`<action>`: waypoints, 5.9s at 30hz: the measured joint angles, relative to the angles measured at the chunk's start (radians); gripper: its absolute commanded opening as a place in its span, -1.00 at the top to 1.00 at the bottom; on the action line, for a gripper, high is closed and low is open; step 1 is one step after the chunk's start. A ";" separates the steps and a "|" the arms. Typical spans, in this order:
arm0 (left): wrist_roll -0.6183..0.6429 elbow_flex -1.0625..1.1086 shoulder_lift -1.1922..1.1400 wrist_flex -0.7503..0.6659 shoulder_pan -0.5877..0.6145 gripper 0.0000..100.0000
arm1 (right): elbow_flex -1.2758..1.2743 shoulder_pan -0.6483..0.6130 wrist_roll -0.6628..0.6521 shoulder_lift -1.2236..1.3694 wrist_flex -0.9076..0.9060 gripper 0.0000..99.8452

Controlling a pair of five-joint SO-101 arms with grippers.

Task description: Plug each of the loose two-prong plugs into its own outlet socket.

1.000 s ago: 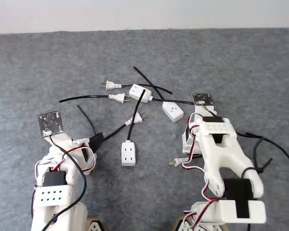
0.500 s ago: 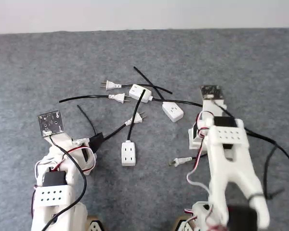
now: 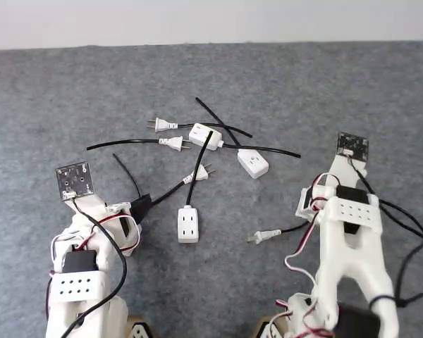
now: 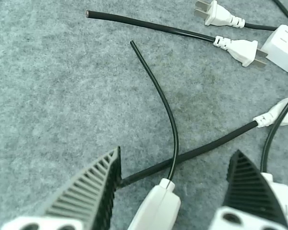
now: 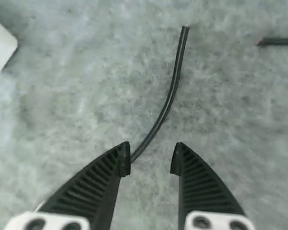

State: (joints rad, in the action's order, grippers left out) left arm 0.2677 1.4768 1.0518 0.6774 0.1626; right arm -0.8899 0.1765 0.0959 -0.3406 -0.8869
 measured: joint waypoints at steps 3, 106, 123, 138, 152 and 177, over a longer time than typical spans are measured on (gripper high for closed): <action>0.000 0.000 0.000 0.000 0.000 0.33 | 0.002 0.000 0.003 0.069 0.055 0.70; 0.000 0.000 0.000 0.000 0.003 0.33 | 1.419 0.071 -0.124 0.953 -0.827 0.98; 0.000 0.000 0.000 0.000 0.003 0.33 | 0.333 -0.046 -0.221 0.292 -0.190 0.98; 0.000 0.000 0.000 0.000 0.003 0.33 | 0.456 -0.161 -0.210 0.494 -0.161 0.98; 0.000 0.000 0.000 0.000 0.003 0.33 | 0.709 -0.180 -0.236 0.715 -0.298 0.98; 0.000 0.000 0.000 0.000 0.003 0.33 | 0.161 -0.046 -0.086 0.129 -0.060 0.84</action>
State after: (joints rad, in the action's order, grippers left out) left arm 0.2677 1.4768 1.0518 0.6774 0.1657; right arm -0.7288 0.1304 0.0100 -0.2117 -0.9467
